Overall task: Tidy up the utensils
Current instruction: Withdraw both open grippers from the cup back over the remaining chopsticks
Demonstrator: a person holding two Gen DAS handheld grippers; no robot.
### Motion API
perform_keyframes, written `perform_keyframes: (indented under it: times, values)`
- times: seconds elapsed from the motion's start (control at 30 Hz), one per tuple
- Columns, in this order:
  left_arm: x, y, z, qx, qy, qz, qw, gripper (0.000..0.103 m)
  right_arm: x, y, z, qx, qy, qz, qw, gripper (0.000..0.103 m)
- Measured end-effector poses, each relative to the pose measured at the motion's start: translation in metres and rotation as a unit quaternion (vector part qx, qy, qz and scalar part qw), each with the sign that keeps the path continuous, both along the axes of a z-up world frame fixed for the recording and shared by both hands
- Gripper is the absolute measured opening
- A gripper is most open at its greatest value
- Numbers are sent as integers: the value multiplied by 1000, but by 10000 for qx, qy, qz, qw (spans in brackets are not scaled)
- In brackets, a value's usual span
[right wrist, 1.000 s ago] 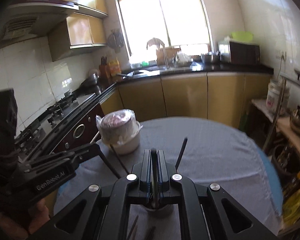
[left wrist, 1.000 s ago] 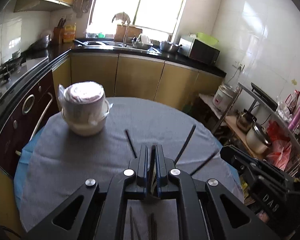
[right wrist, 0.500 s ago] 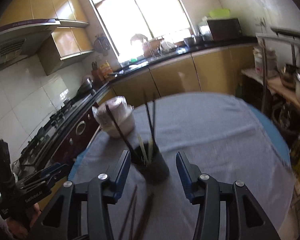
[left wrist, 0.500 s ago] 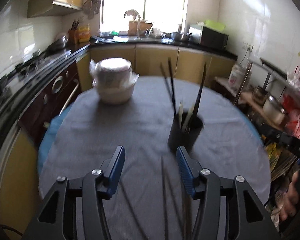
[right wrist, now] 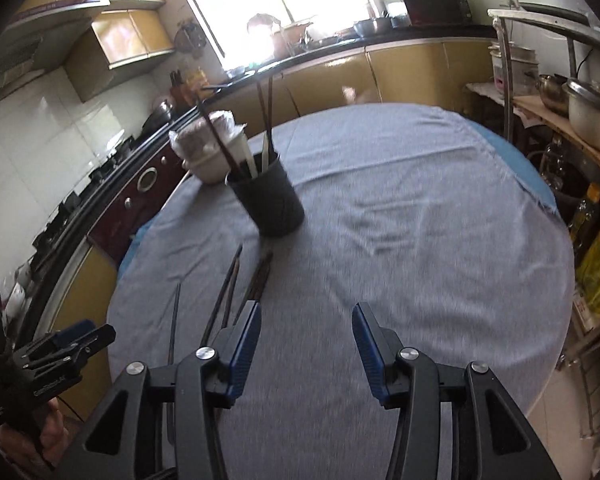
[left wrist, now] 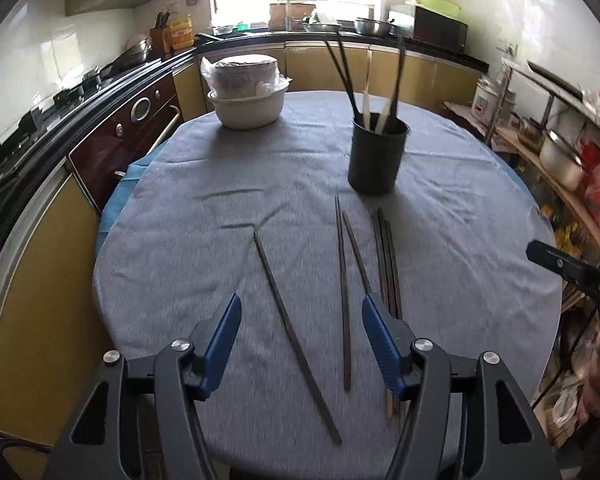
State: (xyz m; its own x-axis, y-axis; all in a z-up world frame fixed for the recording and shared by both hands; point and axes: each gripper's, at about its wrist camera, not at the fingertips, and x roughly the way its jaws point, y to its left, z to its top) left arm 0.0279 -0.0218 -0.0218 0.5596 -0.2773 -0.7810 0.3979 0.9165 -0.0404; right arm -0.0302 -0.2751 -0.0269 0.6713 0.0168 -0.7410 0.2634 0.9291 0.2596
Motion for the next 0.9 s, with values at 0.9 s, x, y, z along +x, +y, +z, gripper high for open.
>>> perform_keyframes:
  times: [0.9]
  values:
    - [-24,17,5,401,-330,215,9984,65,-4,30,1,340,-109,453,9983,50]
